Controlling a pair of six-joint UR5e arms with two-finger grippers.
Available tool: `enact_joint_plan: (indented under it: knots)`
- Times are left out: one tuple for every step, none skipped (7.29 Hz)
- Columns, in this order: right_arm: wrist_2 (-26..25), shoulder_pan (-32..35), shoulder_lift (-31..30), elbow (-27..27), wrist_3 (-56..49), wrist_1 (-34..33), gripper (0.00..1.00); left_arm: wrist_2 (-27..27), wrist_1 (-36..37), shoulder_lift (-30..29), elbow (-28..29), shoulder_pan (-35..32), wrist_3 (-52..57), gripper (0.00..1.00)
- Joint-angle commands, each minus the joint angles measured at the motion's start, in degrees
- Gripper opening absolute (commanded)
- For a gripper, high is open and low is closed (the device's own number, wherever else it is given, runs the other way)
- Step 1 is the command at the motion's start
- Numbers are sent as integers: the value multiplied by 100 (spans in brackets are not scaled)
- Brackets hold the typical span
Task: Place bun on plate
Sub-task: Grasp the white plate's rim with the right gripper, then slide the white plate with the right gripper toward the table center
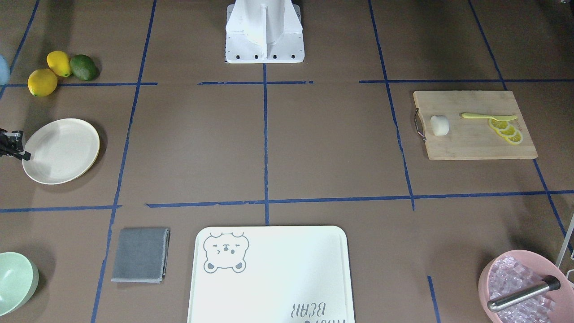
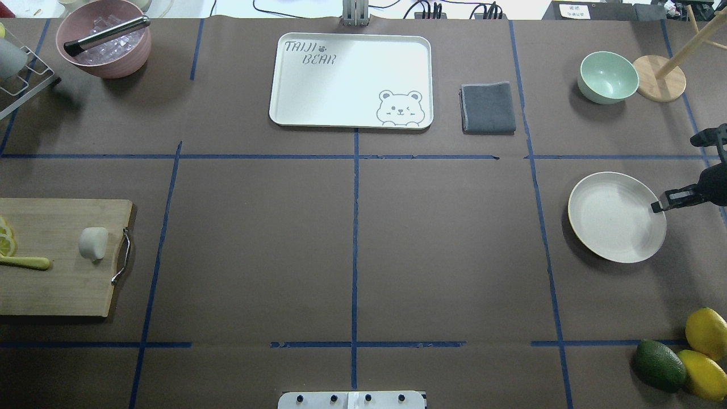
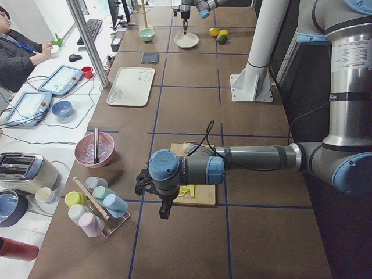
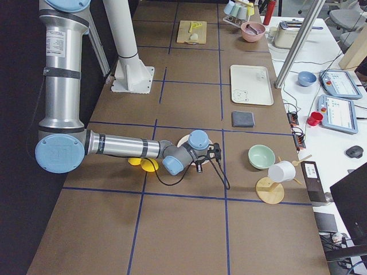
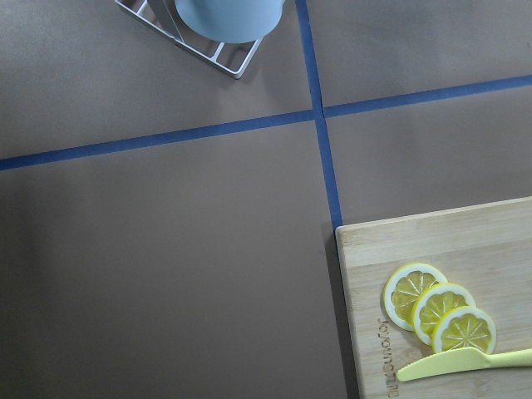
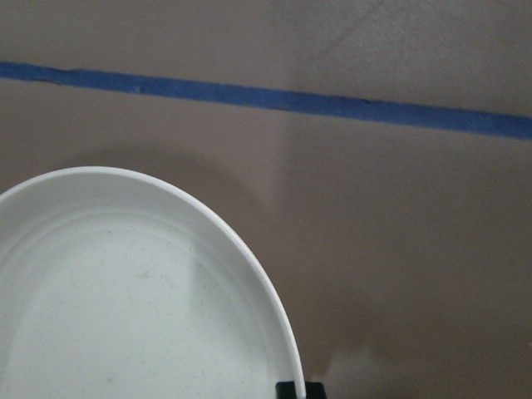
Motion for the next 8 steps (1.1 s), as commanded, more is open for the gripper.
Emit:
enact_joint_plan:
  knots:
    - [215, -9, 702, 10, 46, -1, 0, 0, -7, 4, -8, 0, 7, 100]
    - [233, -87, 1124, 19, 186, 8, 0, -9, -7, -5, -9, 0, 7, 100]
    - [199, -445, 1607, 2, 640, -27, 0, -1, -7, -5, -9, 0, 7, 100]
    - [155, -761, 2029, 1, 1497, -53, 0, -9, -7, 4, -9, 0, 7, 100]
    - [41, -1008, 2381, 45, 2184, -54, 0, -9, -7, -5, 0, 0, 7, 100]
    - [-404, -1446, 2576, 158, 2765, -71, 0, -9, -7, -5, -8, 9, 7, 100]
    - [-852, -1911, 2744, 160, 3206, -89, 0, -9, -7, -5, 0, 18, 7, 100]
    - [-1518, -2394, 2832, 177, 3794, -219, 0, -9, -7, 4, -8, 35, -2, 100]
